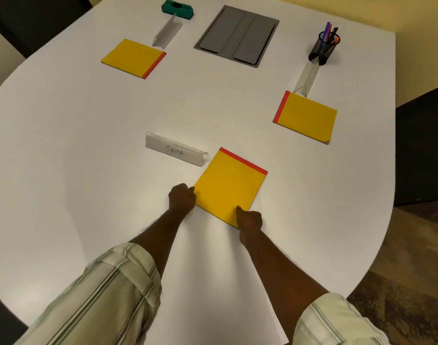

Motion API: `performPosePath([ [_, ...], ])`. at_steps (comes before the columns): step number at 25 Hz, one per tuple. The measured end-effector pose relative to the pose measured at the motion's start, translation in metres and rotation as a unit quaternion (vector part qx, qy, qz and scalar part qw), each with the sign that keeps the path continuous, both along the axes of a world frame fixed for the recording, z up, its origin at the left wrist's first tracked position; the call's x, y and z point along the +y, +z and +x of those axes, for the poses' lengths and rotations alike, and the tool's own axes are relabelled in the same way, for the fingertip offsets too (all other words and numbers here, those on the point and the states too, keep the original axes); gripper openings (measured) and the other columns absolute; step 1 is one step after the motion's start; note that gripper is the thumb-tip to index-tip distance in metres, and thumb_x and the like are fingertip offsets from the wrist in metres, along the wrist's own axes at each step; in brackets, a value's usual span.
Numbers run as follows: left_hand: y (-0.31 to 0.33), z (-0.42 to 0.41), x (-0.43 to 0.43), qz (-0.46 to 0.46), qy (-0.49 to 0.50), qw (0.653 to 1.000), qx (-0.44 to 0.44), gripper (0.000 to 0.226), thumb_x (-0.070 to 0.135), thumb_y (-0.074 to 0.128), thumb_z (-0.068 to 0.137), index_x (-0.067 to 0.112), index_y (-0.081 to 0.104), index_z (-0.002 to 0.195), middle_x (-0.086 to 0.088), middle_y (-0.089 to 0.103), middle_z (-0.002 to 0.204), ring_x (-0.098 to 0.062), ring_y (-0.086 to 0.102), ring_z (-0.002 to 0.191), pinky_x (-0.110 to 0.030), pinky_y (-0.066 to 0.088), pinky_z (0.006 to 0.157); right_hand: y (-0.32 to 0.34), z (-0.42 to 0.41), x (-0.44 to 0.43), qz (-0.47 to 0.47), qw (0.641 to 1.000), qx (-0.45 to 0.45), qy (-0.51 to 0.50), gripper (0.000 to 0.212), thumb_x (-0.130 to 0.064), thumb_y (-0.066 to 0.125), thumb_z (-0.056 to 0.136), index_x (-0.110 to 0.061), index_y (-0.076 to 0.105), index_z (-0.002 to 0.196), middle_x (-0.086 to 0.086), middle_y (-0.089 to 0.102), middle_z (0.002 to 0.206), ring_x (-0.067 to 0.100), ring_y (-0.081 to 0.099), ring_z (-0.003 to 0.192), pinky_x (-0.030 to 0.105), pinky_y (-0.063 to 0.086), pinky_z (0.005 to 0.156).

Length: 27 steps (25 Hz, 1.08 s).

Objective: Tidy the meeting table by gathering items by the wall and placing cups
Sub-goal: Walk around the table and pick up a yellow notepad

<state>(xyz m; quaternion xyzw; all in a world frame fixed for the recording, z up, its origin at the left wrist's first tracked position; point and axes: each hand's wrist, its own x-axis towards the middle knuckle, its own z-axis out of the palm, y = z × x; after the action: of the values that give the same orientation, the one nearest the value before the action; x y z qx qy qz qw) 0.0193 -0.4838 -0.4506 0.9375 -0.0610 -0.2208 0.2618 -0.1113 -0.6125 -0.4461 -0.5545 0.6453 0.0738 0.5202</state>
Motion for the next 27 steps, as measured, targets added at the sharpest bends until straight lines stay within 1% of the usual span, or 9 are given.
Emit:
performPosePath([
  [3, -0.002, 0.000, 0.003, -0.004, 0.010, 1.000, 0.005, 0.029, 0.015, 0.047, 0.095, -0.007, 0.065, 0.101, -0.025, 0.065, 0.109, -0.040, 0.057, 0.107, -0.042, 0.044, 0.092, 0.007, -0.005, -0.003, 0.049, 0.999, -0.018, -0.007, 0.046, -0.029, 0.054, 0.096, 0.003, 0.049, 0.129, 0.020, 0.057, 0.130, 0.026, 0.058, 0.114, 0.027, 0.044, 0.091],
  [6, -0.002, -0.005, 0.006, -0.057, 0.053, 0.996, 0.039, 0.026, 0.010, 0.053, 0.091, -0.004, 0.067, 0.108, -0.022, 0.066, 0.113, -0.037, 0.059, 0.108, -0.039, 0.047, 0.093, 0.010, -0.012, 0.002, 0.034, 0.998, -0.052, 0.030, 0.031, -0.005, 0.054, 0.091, 0.006, 0.055, 0.120, 0.024, 0.058, 0.125, 0.016, 0.057, 0.080, 0.016, 0.046, 0.054],
  [11, 0.012, -0.031, 0.007, -0.183, 0.186, 0.962, 0.087, 0.026, 0.000, 0.049, 0.090, -0.003, 0.067, 0.108, -0.024, 0.066, 0.111, -0.038, 0.062, 0.101, -0.046, 0.052, 0.089, 0.020, -0.027, 0.013, 0.032, 0.991, -0.117, -0.050, 0.019, 0.006, 0.053, 0.090, -0.001, 0.046, 0.106, 0.016, 0.042, 0.099, 0.023, 0.042, 0.081, 0.031, 0.033, 0.073],
  [14, 0.023, -0.050, 0.011, -0.247, 0.239, 0.934, 0.102, 0.032, -0.004, 0.044, 0.087, -0.006, 0.065, 0.111, -0.027, 0.064, 0.114, -0.041, 0.060, 0.106, -0.051, 0.051, 0.092, 0.035, -0.039, 0.020, 0.022, 0.986, -0.146, -0.075, 0.023, 0.008, 0.049, 0.090, -0.012, 0.043, 0.098, 0.009, 0.037, 0.091, 0.019, 0.036, 0.076, 0.034, 0.042, 0.066],
  [16, 0.033, -0.063, 0.016, -0.273, 0.276, 0.916, 0.105, 0.034, -0.006, 0.041, 0.085, -0.007, 0.064, 0.110, -0.031, 0.062, 0.114, -0.044, 0.059, 0.107, -0.054, 0.050, 0.092, 0.045, -0.047, 0.026, 0.013, 0.984, -0.162, -0.078, 0.029, 0.010, 0.047, 0.088, -0.017, 0.040, 0.084, 0.006, 0.037, 0.083, 0.016, 0.032, 0.062, 0.029, 0.033, 0.057],
  [19, 0.054, -0.089, 0.030, -0.302, 0.313, 0.892, 0.120, 0.028, -0.012, 0.040, 0.080, -0.020, 0.059, 0.099, -0.043, 0.057, 0.102, -0.041, 0.062, 0.093, -0.050, 0.053, 0.081, 0.062, -0.064, 0.039, 0.032, 0.978, -0.189, -0.087, 0.032, 0.012, 0.045, 0.088, -0.018, 0.039, 0.077, 0.006, 0.042, 0.084, 0.019, 0.039, 0.067, 0.040, 0.044, 0.071],
  [21, 0.072, -0.111, 0.042, -0.333, 0.330, 0.876, 0.116, 0.019, -0.011, 0.045, 0.082, -0.018, 0.060, 0.089, -0.038, 0.061, 0.089, -0.035, 0.058, 0.084, -0.043, 0.050, 0.075, 0.077, -0.079, 0.048, 0.053, 0.969, -0.220, -0.097, 0.031, 0.012, 0.043, 0.089, -0.018, 0.042, 0.081, 0.008, 0.047, 0.090, 0.025, 0.047, 0.079, 0.051, 0.049, 0.080],
  [24, 0.097, -0.150, 0.060, -0.358, 0.328, 0.869, 0.094, 0.023, 0.007, 0.056, 0.090, -0.007, 0.064, 0.107, -0.027, 0.063, 0.110, -0.041, 0.060, 0.101, -0.054, 0.052, 0.087, 0.100, -0.109, 0.064, 0.047, 0.963, -0.252, -0.086, 0.031, 0.010, 0.040, 0.090, -0.020, 0.043, 0.083, 0.009, 0.047, 0.100, 0.031, 0.050, 0.091, 0.051, 0.052, 0.078],
  [27, 0.124, -0.196, 0.082, -0.377, 0.320, 0.866, 0.069, 0.032, 0.007, 0.062, 0.088, -0.004, 0.058, 0.117, -0.025, 0.058, 0.121, -0.041, 0.057, 0.107, -0.054, 0.052, 0.087, 0.118, -0.146, 0.082, 0.024, 0.956, -0.286, -0.060, 0.029, 0.008, 0.038, 0.090, -0.021, 0.044, 0.088, 0.004, 0.047, 0.092, 0.026, 0.052, 0.083, 0.042, 0.053, 0.065],
])
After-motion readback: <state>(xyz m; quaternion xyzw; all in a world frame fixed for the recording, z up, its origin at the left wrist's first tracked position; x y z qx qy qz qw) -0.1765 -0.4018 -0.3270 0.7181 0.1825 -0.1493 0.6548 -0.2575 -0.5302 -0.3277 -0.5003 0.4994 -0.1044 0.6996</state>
